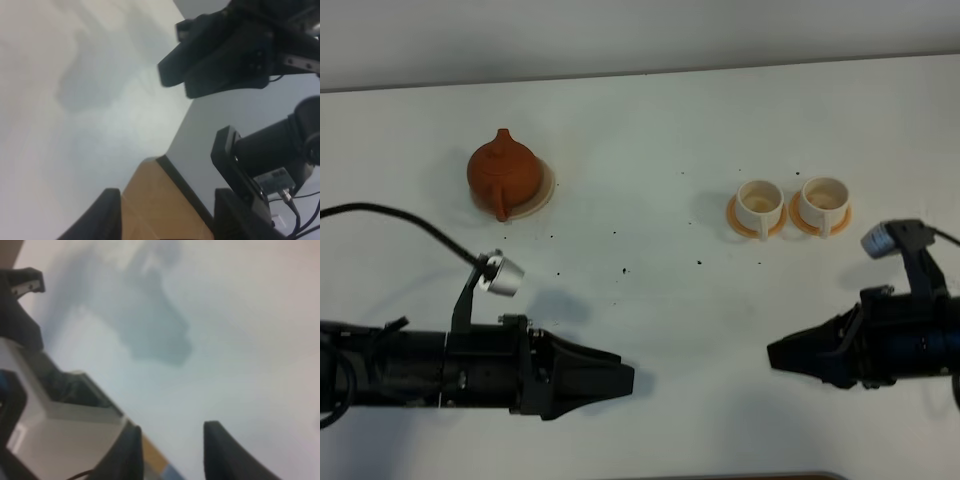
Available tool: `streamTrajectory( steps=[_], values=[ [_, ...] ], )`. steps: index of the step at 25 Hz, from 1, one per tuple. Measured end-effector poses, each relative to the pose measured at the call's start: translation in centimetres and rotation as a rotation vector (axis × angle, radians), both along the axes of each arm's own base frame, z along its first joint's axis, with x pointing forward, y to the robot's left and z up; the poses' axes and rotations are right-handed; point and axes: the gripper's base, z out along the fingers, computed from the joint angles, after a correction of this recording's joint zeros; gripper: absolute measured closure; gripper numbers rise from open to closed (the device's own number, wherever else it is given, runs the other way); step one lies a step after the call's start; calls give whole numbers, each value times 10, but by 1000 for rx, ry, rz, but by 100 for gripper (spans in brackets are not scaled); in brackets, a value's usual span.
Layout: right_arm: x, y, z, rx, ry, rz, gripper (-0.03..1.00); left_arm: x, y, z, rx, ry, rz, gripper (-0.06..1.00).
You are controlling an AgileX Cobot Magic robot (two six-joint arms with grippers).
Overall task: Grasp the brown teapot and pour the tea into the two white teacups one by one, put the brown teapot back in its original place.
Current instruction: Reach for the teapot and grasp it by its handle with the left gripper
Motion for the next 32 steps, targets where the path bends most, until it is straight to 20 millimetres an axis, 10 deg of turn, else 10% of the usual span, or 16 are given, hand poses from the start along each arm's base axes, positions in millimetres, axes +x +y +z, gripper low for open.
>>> streamTrajectory(
  steps=[14,32],
  values=[
    [-3,-33,99,-285,-184,-208,69,59,-8,39,191,129,-18,52],
    [-103,-95,108,-530,-176,-382,69,118,13,97,657,145,167,52]
  ],
)
